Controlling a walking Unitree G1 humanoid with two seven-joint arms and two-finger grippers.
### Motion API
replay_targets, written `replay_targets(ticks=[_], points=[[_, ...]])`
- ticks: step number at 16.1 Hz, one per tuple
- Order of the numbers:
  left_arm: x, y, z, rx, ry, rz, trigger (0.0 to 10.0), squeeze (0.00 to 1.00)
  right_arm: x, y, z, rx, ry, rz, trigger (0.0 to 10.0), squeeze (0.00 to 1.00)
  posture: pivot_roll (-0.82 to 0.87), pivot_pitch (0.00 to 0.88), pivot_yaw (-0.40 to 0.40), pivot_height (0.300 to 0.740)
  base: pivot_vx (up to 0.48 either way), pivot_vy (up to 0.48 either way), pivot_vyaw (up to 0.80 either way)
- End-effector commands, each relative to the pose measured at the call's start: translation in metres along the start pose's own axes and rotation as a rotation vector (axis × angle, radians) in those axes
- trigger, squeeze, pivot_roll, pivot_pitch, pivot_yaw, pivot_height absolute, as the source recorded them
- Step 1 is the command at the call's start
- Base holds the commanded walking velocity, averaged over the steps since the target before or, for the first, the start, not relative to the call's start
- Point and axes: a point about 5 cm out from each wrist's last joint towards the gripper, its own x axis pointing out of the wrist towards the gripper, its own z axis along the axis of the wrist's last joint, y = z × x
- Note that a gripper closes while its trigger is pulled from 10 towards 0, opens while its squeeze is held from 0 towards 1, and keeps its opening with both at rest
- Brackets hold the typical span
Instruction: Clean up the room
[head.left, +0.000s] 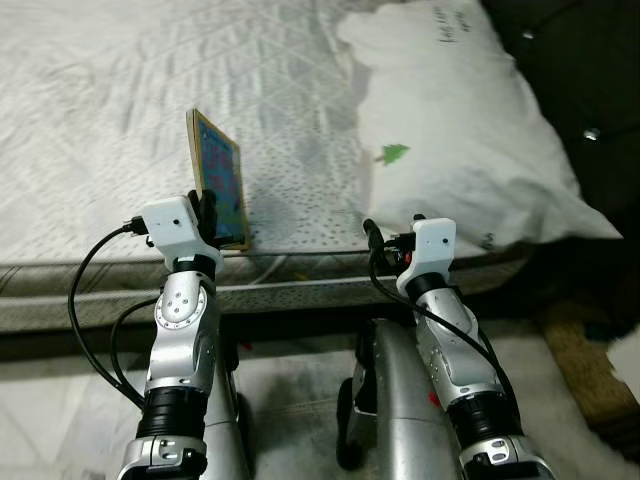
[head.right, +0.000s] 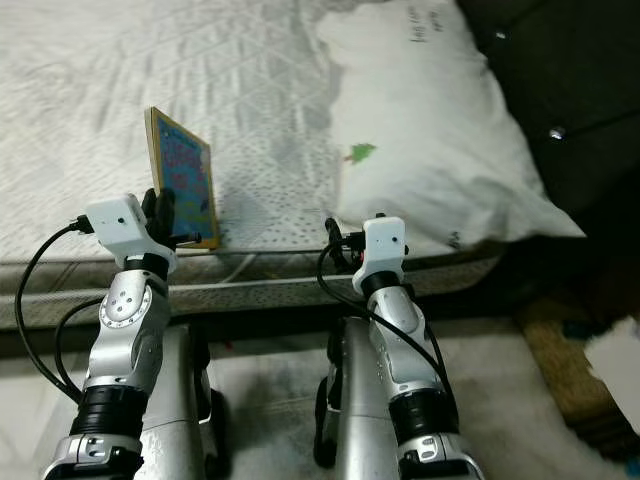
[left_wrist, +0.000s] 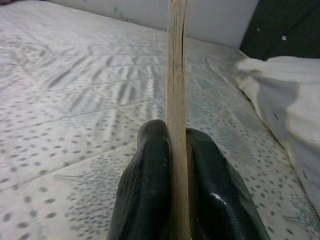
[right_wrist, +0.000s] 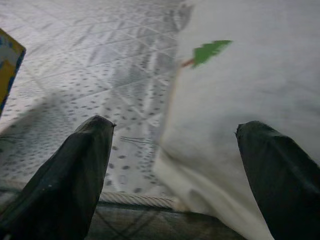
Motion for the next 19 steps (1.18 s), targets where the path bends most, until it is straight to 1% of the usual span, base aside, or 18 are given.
replay_targets(ticks=[1,7,10,11,12,13,14,16,17,18,19], points=[[-0.003,-0.006,-0.01,-0.01,0.05,-0.027,10.0,0.0,-0.001,-0.002,-0.001,-0.001,0.004,-0.005,10.0,0.0,-0.04,0.216,-0.057,0.529,0.296,0.0,0.0],[0.001,-0.009,-0.012,-0.025,0.057,-0.033,10.0,0.0,-0.002,-0.002,-0.002,-0.003,0.005,-0.003,10.0,0.0,-0.04,0.212,-0.058,0.529,0.0,0.0,0.0],[0.016,-0.016,-0.006,-0.074,0.055,-0.049,10.0,0.0,-0.003,-0.002,-0.002,-0.004,0.006,-0.005,10.0,0.0,-0.05,0.211,-0.063,0.529,0.0,0.0,0.0],[0.032,-0.025,0.0,-0.139,0.066,-0.074,10.0,0.0,-0.003,-0.004,-0.002,-0.007,0.005,-0.008,10.0,0.0,-0.06,0.209,-0.065,0.529,0.0,0.0,0.0],[0.038,-0.03,0.003,-0.173,0.078,-0.086,10.0,0.0,-0.004,-0.004,-0.002,-0.01,0.004,-0.01,10.0,0.0,-0.06,0.207,-0.066,0.529,0.0,0.0,0.0],[0.045,-0.034,0.006,-0.232,0.083,-0.092,10.0,0.0,-0.004,-0.005,-0.001,-0.018,-0.001,-0.015,10.0,0.0,-0.07,0.207,-0.065,0.529,0.0,0.0,0.0],[0.056,-0.039,0.01,-0.317,0.117,-0.085,10.0,0.0,-0.005,-0.008,0.005,-0.04,-0.025,-0.023,10.0,0.0,-0.09,0.207,-0.065,0.529,0.0,0.0,0.0],[0.067,-0.047,0.016,-0.4,0.137,-0.104,10.0,0.0,-0.014,-0.014,0.011,-0.06,-0.041,-0.027,10.0,0.0,-0.11,0.211,-0.07,0.529,0.0,0.0,0.0],[0.071,-0.055,0.017,-0.467,0.17,-0.131,10.0,0.0,-0.023,-0.022,0.014,-0.07,-0.042,-0.037,10.0,0.0,-0.12,0.215,-0.073,0.529,0.0,0.0,0.0],[0.073,-0.061,0.017,-0.517,0.19,-0.152,10.0,0.0,-0.029,-0.026,0.016,-0.082,-0.041,-0.038,10.0,0.0,-0.13,0.217,-0.074,0.529,0.0,0.0,0.0],[0.073,-0.069,0.015,-0.572,0.237,-0.186,10.0,0.0,-0.037,-0.033,0.016,-0.101,-0.03,-0.045,10.0,0.0,-0.14,0.22,-0.076,0.529,0.0,0.0,0.0]])
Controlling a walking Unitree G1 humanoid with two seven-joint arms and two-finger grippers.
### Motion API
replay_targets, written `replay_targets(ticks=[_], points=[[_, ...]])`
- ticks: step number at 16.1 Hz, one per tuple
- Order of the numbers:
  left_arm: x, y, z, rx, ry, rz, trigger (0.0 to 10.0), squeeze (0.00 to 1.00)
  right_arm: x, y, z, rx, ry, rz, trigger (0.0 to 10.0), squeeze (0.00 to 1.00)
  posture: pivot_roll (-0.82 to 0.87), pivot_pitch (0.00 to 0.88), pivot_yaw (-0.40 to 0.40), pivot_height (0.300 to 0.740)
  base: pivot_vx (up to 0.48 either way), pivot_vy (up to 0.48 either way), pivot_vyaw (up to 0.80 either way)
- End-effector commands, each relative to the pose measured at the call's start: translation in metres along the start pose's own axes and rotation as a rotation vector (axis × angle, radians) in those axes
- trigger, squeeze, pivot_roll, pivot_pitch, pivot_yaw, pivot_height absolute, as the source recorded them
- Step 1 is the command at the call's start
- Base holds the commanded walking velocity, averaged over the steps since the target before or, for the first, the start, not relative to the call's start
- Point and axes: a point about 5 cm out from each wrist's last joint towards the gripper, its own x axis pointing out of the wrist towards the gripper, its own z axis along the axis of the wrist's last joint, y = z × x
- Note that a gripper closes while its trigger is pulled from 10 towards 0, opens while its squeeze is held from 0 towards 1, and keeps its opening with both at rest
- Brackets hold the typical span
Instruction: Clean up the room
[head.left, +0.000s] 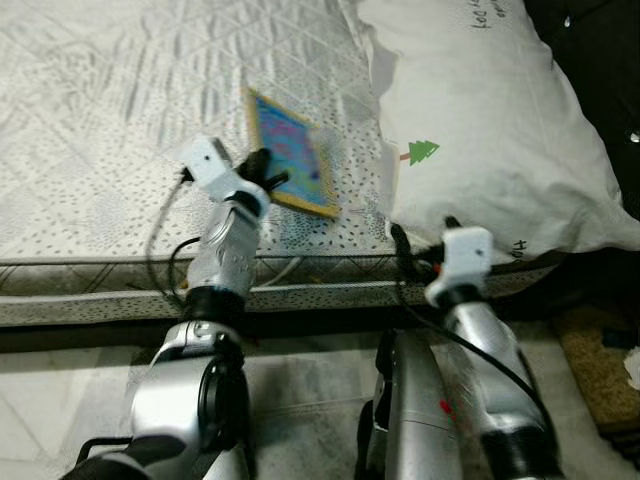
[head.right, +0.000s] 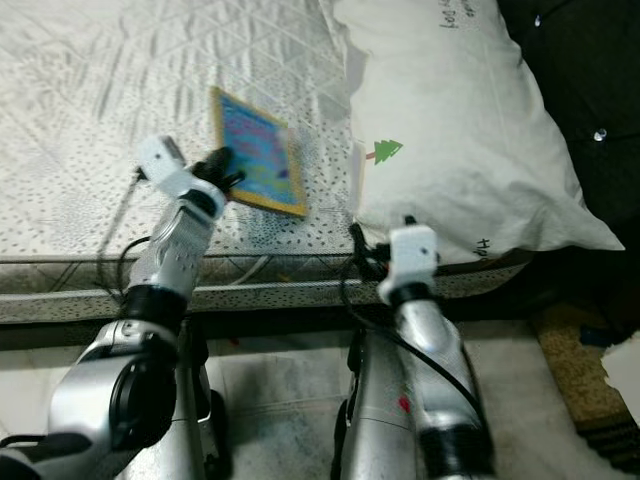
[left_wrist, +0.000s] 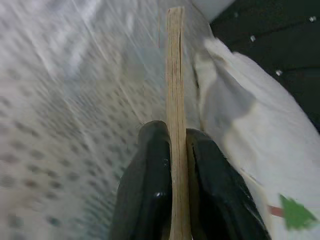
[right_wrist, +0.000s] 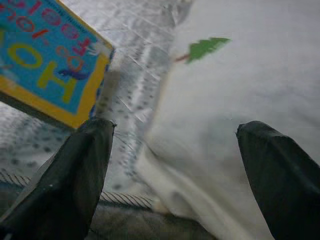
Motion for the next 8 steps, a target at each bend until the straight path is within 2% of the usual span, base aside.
replay_targets(ticks=[1,3,5,6,8], points=[[0.003,-0.012,-0.007,-0.08,0.05,-0.058,10.0,0.0,-0.008,-0.01,0.0,-0.014,0.014,-0.013,10.0,0.0,-0.15,0.222,-0.076,0.529,0.0,0.0,0.0],[0.004,-0.017,-0.024,-0.135,0.153,-0.07,10.0,0.0,-0.018,-0.018,-0.001,-0.038,0.043,-0.025,10.0,0.0,-0.17,0.229,-0.077,0.529,0.0,0.0,0.0],[-0.001,-0.015,-0.046,-0.137,0.286,-0.027,10.0,0.0,-0.023,-0.022,0.0,-0.05,0.061,-0.031,10.0,0.0,-0.19,0.234,-0.08,0.529,0.0,0.0,0.0],[-0.001,-0.014,-0.048,-0.132,0.299,-0.021,10.0,0.0,-0.023,-0.022,0.0,-0.051,0.062,-0.032,10.0,0.0,-0.19,0.235,-0.081,0.529,0.0,0.0,0.0],[-0.004,0.001,-0.049,-0.085,0.312,0.022,10.0,0.0,-0.025,-0.023,-0.001,-0.053,0.077,-0.03,10.0,0.0,-0.19,0.237,-0.084,0.529,0.0,0.0,0.0]])
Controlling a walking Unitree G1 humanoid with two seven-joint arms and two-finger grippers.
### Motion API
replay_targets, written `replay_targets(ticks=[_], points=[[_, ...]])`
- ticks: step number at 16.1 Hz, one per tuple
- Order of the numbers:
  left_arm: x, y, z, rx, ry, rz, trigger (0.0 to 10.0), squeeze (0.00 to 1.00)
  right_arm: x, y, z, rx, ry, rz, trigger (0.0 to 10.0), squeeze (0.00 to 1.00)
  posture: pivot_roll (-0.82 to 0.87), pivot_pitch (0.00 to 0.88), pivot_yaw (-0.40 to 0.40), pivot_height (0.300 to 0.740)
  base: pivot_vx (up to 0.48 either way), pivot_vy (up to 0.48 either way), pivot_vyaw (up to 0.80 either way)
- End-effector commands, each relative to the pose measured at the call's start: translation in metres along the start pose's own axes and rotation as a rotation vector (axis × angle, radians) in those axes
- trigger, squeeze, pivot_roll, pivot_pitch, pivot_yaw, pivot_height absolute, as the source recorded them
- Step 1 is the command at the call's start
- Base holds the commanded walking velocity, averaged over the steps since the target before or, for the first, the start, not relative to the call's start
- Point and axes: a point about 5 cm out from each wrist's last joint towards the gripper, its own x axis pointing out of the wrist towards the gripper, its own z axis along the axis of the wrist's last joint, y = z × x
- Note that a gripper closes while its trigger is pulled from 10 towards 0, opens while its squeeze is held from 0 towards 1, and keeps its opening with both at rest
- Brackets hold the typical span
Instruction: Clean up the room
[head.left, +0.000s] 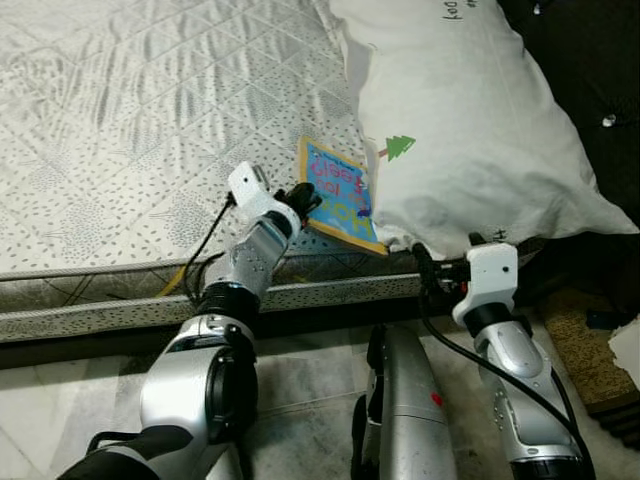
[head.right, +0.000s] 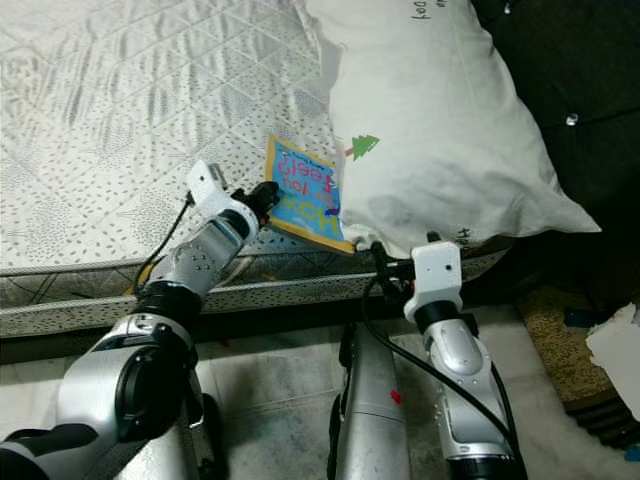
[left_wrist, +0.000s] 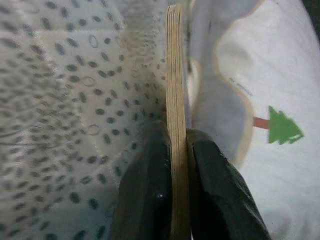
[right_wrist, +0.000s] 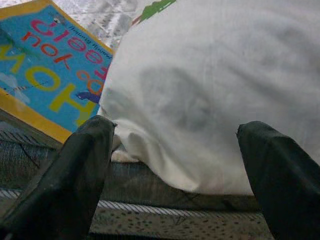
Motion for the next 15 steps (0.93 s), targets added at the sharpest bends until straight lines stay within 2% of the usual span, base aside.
replay_targets(ticks=[1,3,7,12,13,14,15], points=[[0.0,0.004,-0.002,0.032,0.011,0.02,10.0,0.0,-0.004,-0.005,0.002,-0.001,0.002,-0.013,10.0,0.0,-0.19,0.237,-0.087,0.529,0.0,0.0,0.0],[-0.001,0.012,0.01,0.095,-0.028,0.037,10.0,0.0,-0.003,-0.006,0.003,-0.008,0.004,-0.01,10.0,0.0,-0.19,0.236,-0.087,0.529,0.0,0.0,0.0],[-0.005,0.024,0.027,0.129,-0.099,0.091,10.0,0.0,-0.003,-0.008,0.003,-0.017,0.005,-0.014,10.0,0.0,-0.19,0.231,-0.084,0.529,0.0,0.0,0.0],[-0.008,0.034,0.013,0.131,-0.032,0.089,10.0,0.0,0.0,-0.006,0.003,-0.02,0.005,-0.005,10.0,0.0,-0.18,0.222,-0.088,0.529,0.0,0.0,0.0],[-0.009,0.039,0.01,0.149,-0.013,0.112,10.0,0.24,0.001,-0.006,0.004,-0.02,0.002,-0.005,10.0,0.0,-0.18,0.219,-0.087,0.529,0.0,0.0,0.0],[-0.009,0.043,0.011,0.156,-0.01,0.127,10.0,1.0,0.002,-0.006,0.004,-0.021,-0.001,-0.006,10.0,0.0,-0.18,0.215,-0.086,0.529,0.0,0.0,0.0],[-0.01,0.045,0.014,0.161,-0.018,0.138,10.0,1.0,0.002,-0.006,0.004,-0.021,-0.002,-0.006,10.0,0.0,-0.18,0.214,-0.086,0.529,0.0,0.0,0.0]])
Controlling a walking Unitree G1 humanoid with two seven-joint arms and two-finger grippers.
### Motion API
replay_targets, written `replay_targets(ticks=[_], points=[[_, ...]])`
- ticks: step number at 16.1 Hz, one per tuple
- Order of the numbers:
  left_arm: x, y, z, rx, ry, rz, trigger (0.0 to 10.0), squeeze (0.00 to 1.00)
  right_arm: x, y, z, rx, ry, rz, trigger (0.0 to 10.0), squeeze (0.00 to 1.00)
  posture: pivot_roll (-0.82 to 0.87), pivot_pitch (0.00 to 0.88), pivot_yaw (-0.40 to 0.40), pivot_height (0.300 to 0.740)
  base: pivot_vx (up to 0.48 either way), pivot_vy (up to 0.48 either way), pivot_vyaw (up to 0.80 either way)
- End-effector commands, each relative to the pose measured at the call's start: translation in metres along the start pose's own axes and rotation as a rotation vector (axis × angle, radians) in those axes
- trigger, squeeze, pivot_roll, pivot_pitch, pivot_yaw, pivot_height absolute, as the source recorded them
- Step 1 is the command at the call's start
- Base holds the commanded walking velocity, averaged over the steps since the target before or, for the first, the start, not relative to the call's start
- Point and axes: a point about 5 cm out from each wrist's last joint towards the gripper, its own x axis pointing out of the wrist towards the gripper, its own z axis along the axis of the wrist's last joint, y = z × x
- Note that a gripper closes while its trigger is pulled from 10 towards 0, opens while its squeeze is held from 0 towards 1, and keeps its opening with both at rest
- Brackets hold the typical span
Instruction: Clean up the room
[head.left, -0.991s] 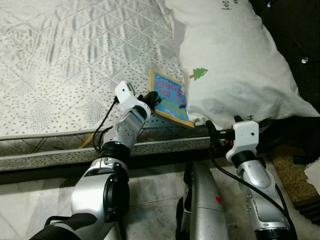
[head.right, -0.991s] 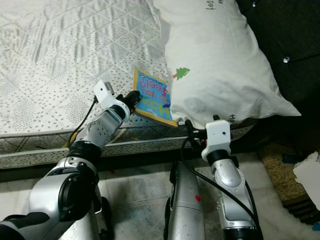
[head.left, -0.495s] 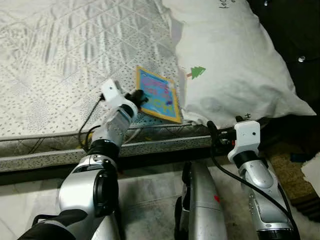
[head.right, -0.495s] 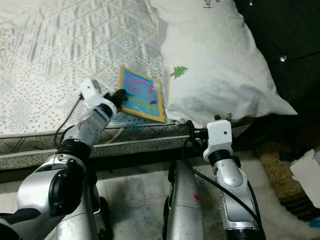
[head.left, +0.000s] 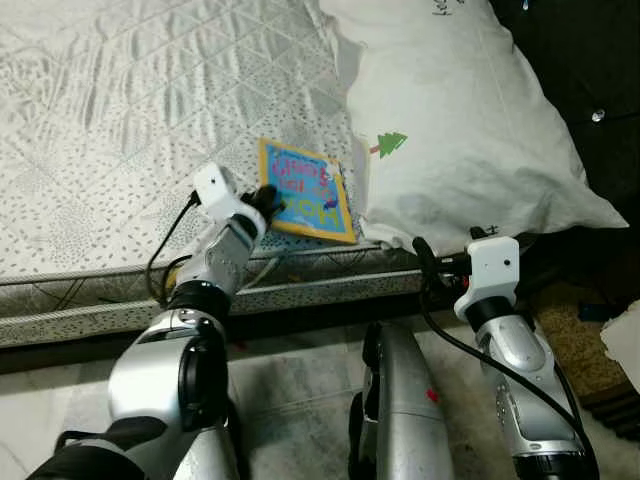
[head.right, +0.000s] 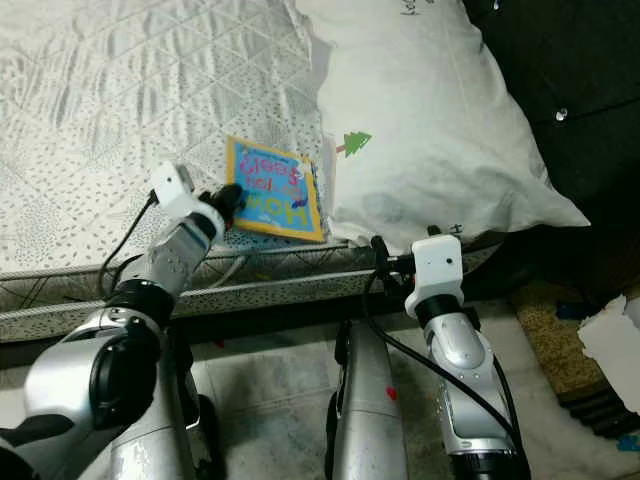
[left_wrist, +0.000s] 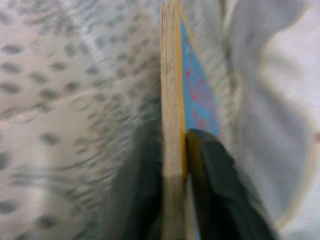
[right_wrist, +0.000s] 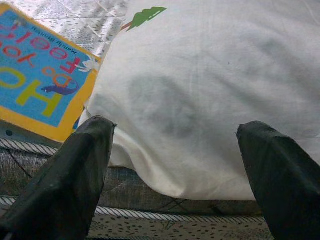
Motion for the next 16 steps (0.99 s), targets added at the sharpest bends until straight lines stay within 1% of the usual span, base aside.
replay_targets(ticks=[1,5,7,9,10,11,12,14,16], points=[[-0.001,0.006,-0.004,0.015,0.026,0.026,10.0,1.0,-0.002,-0.004,-0.005,-0.004,0.021,-0.012,10.0,0.0,-0.18,0.211,-0.085,0.529,0.0,0.0,0.0],[-0.002,0.016,0.009,0.036,-0.01,0.057,10.0,1.0,0.002,-0.003,-0.005,-0.003,0.016,-0.006,10.0,0.0,-0.16,0.2,-0.086,0.529,0.0,0.0,0.0],[-0.003,0.02,0.012,0.052,-0.018,0.072,10.0,1.0,0.005,-0.001,-0.005,0.0,0.013,-0.002,10.0,0.0,-0.15,0.193,-0.085,0.529,0.0,0.0,0.0],[-0.005,0.026,0.015,0.083,-0.038,0.11,10.0,1.0,0.008,0.001,-0.005,0.004,0.009,0.0,10.0,0.0,-0.14,0.185,-0.08,0.529,0.0,0.0,0.0],[-0.007,0.027,0.02,0.122,-0.095,0.122,10.0,1.0,0.009,0.003,-0.005,0.009,0.004,-0.002,10.0,0.0,-0.14,0.179,-0.075,0.529,0.0,0.0,0.0],[-0.008,0.026,0.021,0.126,-0.129,0.12,10.0,1.0,0.01,0.003,-0.005,0.013,0.001,-0.006,10.0,0.0,-0.13,0.172,-0.069,0.529,0.0,0.0,0.0],[-0.011,0.026,0.019,0.141,-0.17,0.12,10.0,1.0,0.013,0.004,-0.005,0.02,-0.004,-0.012,10.0,0.0,-0.12,0.165,-0.064,0.529,0.0,0.0,0.0],[-0.02,0.03,0.01,0.164,-0.196,0.14,10.0,1.0,0.017,0.009,-0.004,0.03,-0.016,-0.011,10.0,0.0,-0.1,0.154,-0.053,0.529,0.0,0.0,0.0],[-0.037,0.04,-0.004,0.224,-0.203,0.19,10.0,1.0,0.022,0.014,-0.003,0.047,-0.028,-0.008,10.0,0.0,-0.07,0.14,-0.042,0.529,0.0,0.0,0.0]])
